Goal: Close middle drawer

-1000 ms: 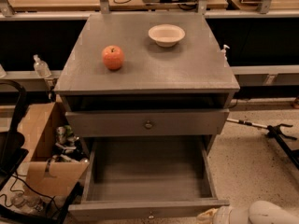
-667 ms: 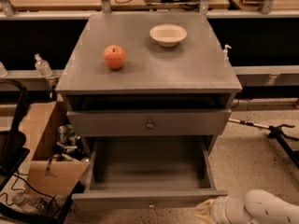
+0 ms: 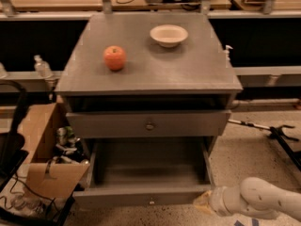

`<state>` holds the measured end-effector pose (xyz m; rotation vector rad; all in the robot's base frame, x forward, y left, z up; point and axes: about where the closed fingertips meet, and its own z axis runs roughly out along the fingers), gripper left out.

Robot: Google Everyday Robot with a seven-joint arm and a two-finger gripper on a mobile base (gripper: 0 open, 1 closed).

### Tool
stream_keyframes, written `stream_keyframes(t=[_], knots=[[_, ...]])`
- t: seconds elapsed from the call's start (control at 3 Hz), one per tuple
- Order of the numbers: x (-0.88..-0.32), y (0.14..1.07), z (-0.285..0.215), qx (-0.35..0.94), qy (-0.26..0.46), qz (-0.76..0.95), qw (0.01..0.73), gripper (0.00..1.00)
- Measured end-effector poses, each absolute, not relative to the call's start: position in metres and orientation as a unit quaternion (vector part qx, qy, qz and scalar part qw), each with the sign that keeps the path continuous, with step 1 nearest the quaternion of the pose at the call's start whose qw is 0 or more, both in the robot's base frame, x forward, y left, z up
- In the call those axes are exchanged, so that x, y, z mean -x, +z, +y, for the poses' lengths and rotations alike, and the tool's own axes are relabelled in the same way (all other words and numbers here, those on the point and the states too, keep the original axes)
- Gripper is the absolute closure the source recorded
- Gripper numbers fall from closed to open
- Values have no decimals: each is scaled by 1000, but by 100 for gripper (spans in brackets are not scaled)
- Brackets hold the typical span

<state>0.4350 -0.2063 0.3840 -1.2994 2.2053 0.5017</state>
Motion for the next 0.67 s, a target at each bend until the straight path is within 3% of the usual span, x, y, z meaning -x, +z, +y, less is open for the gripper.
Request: stream_keyframes(t=[0.33,0.67], knots=[[-431,384,-207,481,186,816,263,100],[-467,382,-202,479,187,817,260,100]])
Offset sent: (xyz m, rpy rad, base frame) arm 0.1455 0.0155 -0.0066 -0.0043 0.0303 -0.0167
